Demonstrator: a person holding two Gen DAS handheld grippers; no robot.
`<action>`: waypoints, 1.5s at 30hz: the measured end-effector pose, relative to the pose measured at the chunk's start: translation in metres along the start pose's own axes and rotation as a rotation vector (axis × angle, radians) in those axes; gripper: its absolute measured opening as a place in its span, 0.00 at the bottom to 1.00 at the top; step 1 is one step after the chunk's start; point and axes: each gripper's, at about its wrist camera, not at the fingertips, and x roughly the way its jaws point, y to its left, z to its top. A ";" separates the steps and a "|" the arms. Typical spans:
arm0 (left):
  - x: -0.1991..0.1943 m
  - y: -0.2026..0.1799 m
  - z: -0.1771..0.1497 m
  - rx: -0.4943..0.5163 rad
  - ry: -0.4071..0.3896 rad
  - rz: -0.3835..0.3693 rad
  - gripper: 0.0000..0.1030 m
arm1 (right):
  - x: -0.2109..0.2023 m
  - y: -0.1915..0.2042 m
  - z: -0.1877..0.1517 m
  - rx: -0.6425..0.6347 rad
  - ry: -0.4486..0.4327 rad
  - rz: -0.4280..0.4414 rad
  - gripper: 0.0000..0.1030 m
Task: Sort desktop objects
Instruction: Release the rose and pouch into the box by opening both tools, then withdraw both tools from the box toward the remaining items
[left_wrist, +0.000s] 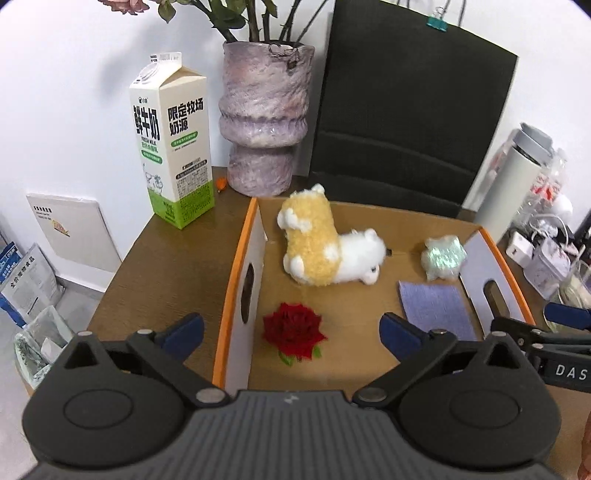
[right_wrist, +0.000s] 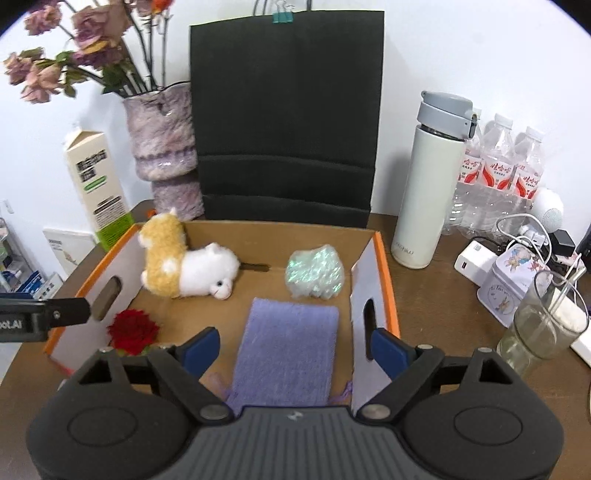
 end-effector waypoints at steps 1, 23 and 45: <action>-0.004 -0.002 -0.003 0.009 0.002 -0.001 1.00 | -0.004 0.002 -0.003 -0.006 -0.002 0.000 0.86; -0.075 -0.012 -0.131 0.080 -0.113 -0.051 1.00 | -0.076 0.021 -0.120 -0.016 -0.060 0.052 0.86; -0.172 0.013 -0.323 0.032 -0.173 -0.077 1.00 | -0.194 0.042 -0.318 -0.045 -0.178 -0.023 0.86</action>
